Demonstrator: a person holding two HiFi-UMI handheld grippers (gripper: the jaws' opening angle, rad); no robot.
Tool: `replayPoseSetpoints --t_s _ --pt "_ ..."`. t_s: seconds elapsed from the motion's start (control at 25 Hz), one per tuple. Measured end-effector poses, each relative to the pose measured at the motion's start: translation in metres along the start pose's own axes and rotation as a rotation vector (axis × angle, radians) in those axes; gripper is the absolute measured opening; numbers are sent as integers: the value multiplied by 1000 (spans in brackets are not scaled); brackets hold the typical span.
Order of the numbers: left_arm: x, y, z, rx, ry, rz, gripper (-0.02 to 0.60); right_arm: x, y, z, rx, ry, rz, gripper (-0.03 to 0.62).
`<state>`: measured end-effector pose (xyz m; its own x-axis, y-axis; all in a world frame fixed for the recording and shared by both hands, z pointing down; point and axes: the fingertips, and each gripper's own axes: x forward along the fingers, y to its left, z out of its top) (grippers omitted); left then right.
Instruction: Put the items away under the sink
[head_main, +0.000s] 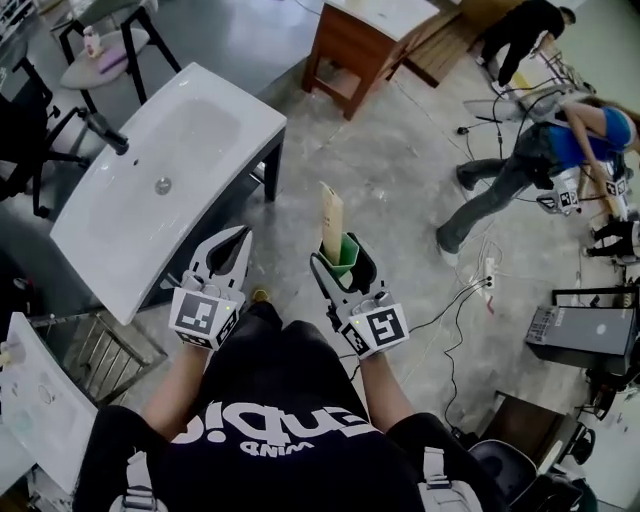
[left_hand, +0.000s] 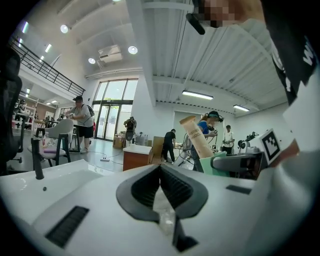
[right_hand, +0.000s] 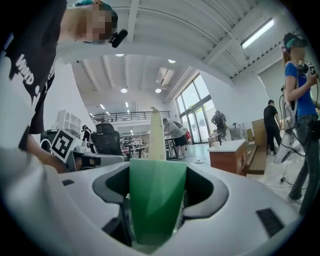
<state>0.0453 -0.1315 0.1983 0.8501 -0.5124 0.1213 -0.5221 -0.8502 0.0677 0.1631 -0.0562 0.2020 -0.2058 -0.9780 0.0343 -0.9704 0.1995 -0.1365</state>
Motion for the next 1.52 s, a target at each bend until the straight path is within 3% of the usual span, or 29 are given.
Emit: replayPoseSetpoints --t_s 0.2,0.48,1.28,1.52 --pt "31 4 -14 -5 -8 -19 20 15 -24 -12 -7 -15 -13 316" --pt "61 9 -62 -30 -38 13 20 31 -55 -58 -12 -34 13 316" --pt "127 75 -266 -35 -54 51 20 125 -96 -248 0 -132 146 314" --pt "130 110 -349 -53 -85 51 20 156 -87 -328 -46 -145 180 314"
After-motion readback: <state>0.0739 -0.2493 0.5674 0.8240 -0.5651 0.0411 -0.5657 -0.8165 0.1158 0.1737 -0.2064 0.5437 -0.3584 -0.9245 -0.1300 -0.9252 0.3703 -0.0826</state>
